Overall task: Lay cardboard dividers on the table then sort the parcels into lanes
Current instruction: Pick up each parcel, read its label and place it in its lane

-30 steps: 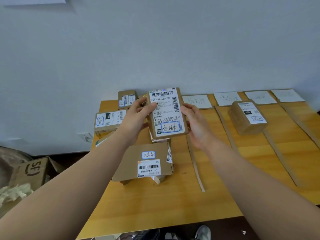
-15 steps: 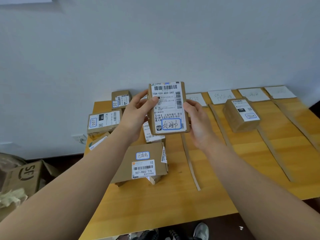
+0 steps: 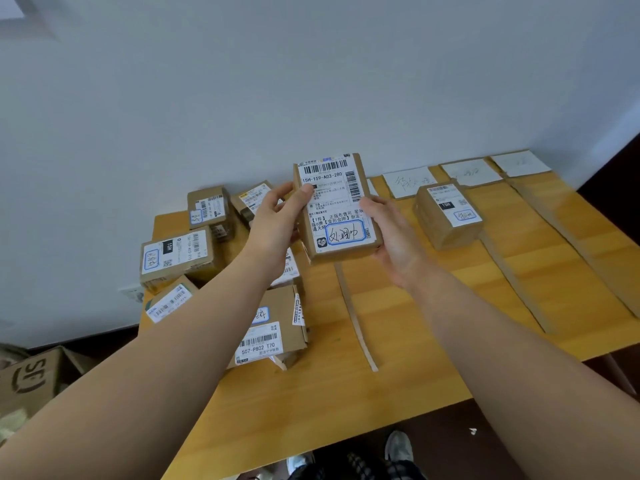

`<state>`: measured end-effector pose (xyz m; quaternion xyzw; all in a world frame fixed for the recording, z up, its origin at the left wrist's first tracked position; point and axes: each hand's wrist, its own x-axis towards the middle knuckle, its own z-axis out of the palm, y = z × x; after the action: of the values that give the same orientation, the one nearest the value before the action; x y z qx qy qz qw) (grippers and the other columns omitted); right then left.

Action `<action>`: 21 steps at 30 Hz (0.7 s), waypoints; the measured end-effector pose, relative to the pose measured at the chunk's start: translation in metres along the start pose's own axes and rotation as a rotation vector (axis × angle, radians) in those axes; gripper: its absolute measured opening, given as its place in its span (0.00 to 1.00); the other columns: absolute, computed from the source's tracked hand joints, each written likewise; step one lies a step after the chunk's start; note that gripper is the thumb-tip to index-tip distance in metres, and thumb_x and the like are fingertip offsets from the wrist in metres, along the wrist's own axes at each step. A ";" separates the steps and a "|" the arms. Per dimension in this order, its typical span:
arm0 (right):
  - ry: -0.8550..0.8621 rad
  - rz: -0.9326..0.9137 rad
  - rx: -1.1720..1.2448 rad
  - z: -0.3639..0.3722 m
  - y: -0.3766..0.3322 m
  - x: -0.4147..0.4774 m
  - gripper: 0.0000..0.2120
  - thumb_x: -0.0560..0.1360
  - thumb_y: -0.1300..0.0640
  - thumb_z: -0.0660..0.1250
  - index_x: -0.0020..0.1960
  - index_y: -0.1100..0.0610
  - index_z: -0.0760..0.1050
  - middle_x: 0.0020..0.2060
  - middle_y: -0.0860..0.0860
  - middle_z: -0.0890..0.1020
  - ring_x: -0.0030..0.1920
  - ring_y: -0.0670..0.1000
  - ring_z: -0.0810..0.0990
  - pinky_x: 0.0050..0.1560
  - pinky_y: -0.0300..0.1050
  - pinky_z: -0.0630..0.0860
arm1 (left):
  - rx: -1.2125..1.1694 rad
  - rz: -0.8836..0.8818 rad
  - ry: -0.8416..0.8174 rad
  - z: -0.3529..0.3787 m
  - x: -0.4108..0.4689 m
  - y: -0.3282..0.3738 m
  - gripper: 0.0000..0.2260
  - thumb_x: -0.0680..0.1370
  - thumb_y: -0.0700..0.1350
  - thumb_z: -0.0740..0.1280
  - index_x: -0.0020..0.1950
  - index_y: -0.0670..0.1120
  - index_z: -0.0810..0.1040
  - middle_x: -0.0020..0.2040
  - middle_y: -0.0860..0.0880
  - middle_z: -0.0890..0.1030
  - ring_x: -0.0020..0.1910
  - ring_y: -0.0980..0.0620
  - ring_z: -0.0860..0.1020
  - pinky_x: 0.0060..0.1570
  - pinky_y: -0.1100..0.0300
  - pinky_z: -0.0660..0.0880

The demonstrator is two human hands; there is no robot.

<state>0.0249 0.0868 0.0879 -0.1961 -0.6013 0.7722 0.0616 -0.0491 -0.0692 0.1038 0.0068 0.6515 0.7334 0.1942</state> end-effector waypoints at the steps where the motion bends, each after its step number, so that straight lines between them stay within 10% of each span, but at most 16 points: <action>1: 0.008 -0.001 -0.005 -0.005 -0.001 0.000 0.14 0.76 0.49 0.67 0.60 0.51 0.73 0.49 0.51 0.86 0.52 0.52 0.84 0.57 0.55 0.77 | 0.007 -0.004 -0.003 0.006 -0.001 -0.001 0.23 0.76 0.52 0.69 0.69 0.49 0.69 0.54 0.48 0.83 0.48 0.53 0.83 0.49 0.54 0.79; 21: 0.097 0.101 -0.189 -0.272 -0.047 0.004 0.11 0.76 0.48 0.66 0.55 0.52 0.74 0.49 0.53 0.85 0.52 0.54 0.84 0.57 0.56 0.77 | 0.003 -0.134 -0.065 0.261 -0.002 -0.065 0.23 0.76 0.51 0.70 0.68 0.47 0.69 0.54 0.48 0.83 0.53 0.50 0.81 0.53 0.53 0.77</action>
<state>0.1170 0.3465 0.0779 -0.2681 -0.6570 0.7038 0.0330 0.0395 0.1835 0.0818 -0.0126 0.6449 0.7172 0.2639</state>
